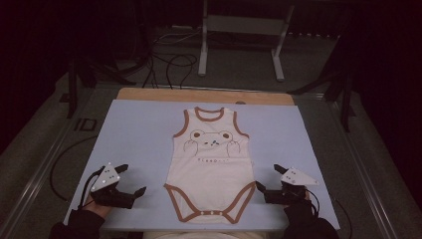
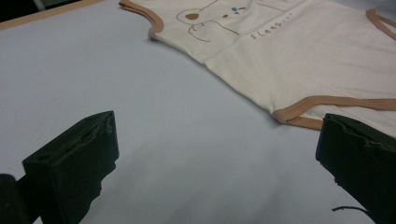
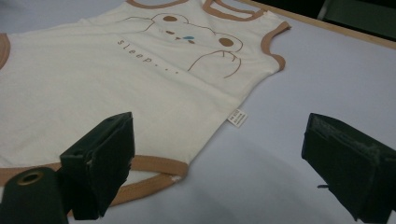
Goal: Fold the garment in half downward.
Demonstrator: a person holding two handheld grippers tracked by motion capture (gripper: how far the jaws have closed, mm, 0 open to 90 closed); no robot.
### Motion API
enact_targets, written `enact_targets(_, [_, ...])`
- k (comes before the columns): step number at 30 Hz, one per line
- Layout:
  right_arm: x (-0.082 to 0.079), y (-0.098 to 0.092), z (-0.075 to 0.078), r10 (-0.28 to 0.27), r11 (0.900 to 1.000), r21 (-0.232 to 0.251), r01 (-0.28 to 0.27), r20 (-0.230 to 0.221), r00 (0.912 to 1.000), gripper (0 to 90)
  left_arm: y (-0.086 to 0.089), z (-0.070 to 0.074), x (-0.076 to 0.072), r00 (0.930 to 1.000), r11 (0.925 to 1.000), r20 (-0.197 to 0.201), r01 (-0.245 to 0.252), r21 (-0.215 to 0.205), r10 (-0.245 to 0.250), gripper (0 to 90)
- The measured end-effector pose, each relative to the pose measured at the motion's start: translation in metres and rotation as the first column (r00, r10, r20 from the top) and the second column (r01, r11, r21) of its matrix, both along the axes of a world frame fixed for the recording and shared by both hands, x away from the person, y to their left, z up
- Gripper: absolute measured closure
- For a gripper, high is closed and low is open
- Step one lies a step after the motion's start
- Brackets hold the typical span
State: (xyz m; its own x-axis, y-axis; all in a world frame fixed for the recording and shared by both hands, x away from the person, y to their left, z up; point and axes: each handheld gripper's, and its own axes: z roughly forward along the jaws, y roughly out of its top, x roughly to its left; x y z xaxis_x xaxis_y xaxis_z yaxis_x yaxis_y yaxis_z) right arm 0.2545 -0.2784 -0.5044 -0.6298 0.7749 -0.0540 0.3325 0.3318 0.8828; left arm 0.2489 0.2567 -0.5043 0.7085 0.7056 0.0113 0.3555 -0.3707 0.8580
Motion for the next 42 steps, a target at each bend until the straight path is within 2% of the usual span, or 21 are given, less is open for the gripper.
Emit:
enact_targets(15, [-0.001, 0.001, 0.001, 0.006, 1.000, -0.003, -0.006, -0.008, 1.0000, 9.4, 0.000, 0.001, 0.001, 1.0000, 0.9999, -0.003, 0.005, -0.010, -0.005, 0.1])
enact_targets(16, [0.000, 0.000, 0.002, 0.008, 0.999, 0.031, -0.007, -0.021, 0.9997, 9.4, 0.000, 0.001, 0.001, 1.0000, 0.9999, 0.001, 0.005, -0.013, -0.005, 0.1])
enact_targets(17, [0.000, 0.000, 0.002, 0.008, 0.999, 0.031, -0.007, -0.021, 0.9997, 9.4, 0.000, 0.001, 0.001, 1.0000, 0.9999, 0.001, 0.005, -0.013, -0.005, 0.1])
enact_targets(25, [-0.001, 0.003, 0.002, 0.003, 1.000, 0.007, -0.003, -0.006, 1.0000, 9.5, -0.002, 0.000, 0.001, 0.9999, 0.9999, -0.006, 0.015, -0.006, -0.015, 0.1])
enact_targets(33, [-0.002, 0.003, 0.003, -0.008, 1.000, 0.018, 0.008, 0.003, 1.0000, 9.4, -0.005, 0.000, 0.002, 0.9996, 0.9997, -0.013, 0.026, -0.004, -0.026, 0.1])
enact_targets(37, [-0.004, 0.007, 0.009, -0.032, 0.999, 0.014, 0.031, 0.022, 0.9993, 9.2, -0.010, 0.007, 0.001, 0.9993, 0.9993, 0.001, 0.037, -0.003, -0.037, 0.1])
enact_targets(42, [-0.005, 0.010, 0.022, -0.044, 0.999, 0.021, 0.044, 0.032, 0.9985, 9.2, -0.013, 0.018, 0.004, 0.9982, 0.9979, -0.007, 0.060, -0.023, -0.060, 0.1])
